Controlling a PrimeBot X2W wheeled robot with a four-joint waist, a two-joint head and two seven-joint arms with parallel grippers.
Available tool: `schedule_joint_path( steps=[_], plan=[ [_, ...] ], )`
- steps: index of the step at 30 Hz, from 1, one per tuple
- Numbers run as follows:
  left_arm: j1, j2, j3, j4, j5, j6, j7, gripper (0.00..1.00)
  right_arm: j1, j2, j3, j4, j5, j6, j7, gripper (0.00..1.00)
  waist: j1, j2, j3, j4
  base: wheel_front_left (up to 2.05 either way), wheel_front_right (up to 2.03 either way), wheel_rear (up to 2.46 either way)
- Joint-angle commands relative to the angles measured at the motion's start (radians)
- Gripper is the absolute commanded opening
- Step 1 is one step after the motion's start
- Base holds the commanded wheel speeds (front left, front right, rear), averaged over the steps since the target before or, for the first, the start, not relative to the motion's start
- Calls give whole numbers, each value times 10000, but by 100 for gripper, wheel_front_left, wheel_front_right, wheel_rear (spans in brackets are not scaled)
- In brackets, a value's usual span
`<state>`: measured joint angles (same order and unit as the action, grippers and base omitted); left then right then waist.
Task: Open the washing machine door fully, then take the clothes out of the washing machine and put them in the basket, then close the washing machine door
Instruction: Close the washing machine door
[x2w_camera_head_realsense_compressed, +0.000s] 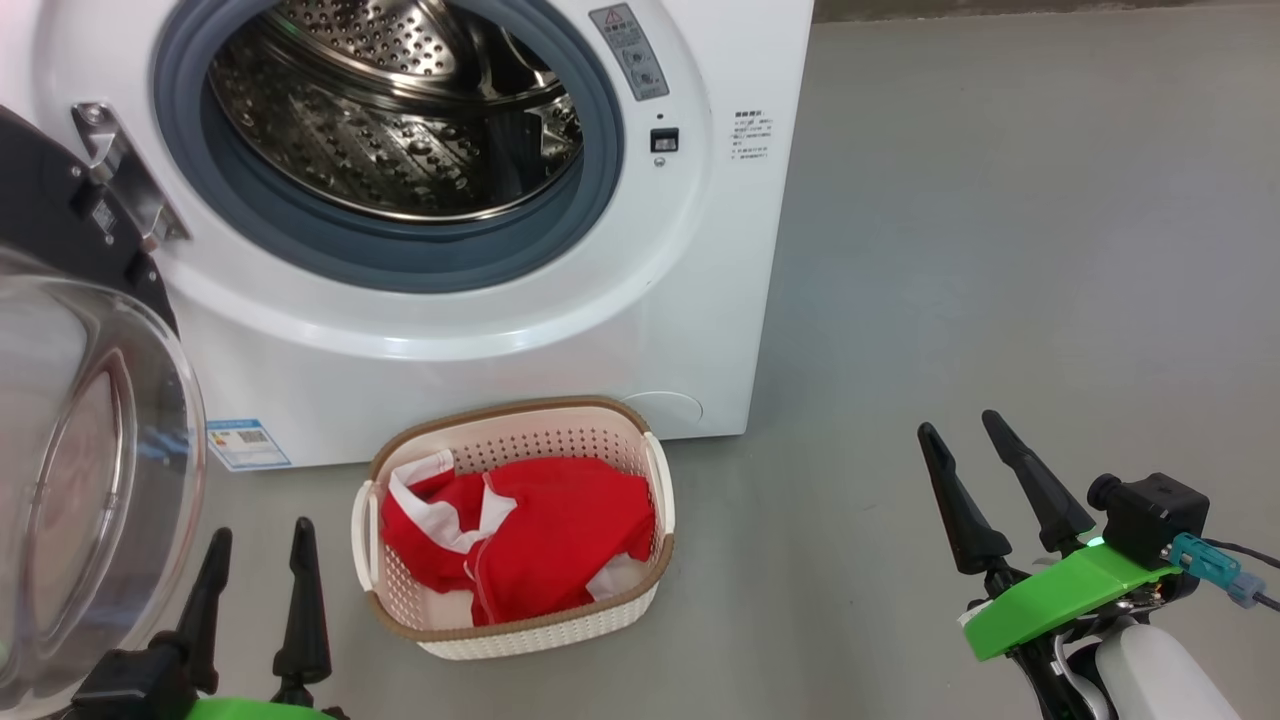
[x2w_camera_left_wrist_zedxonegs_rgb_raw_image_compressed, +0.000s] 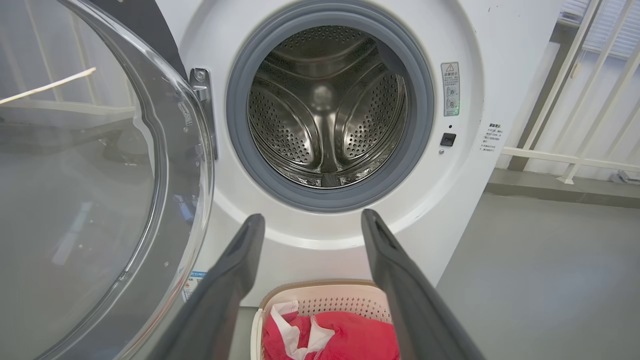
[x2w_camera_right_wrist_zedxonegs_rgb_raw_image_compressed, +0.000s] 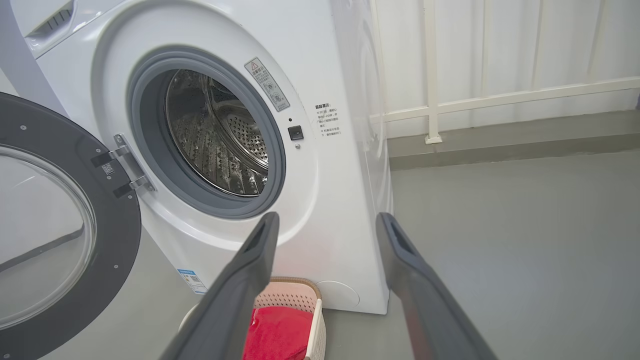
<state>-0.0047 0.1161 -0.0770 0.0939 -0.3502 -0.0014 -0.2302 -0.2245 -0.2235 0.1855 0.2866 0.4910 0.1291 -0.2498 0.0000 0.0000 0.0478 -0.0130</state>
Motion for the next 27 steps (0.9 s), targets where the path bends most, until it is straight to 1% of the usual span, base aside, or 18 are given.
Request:
schedule_joint_path(
  steps=[1,27],
  plan=[
    [-318,183,289,-229,-55,82,-73,100,31,-50,208,-258,-47,16,-120,100,0,0,7,2,-60,60,0],
    [-337,278,139,-214,-147,207,-106,100,26,-51,240,-243,-18,16,-120,100,0,0,22,57,-4,4,0]
  ],
)
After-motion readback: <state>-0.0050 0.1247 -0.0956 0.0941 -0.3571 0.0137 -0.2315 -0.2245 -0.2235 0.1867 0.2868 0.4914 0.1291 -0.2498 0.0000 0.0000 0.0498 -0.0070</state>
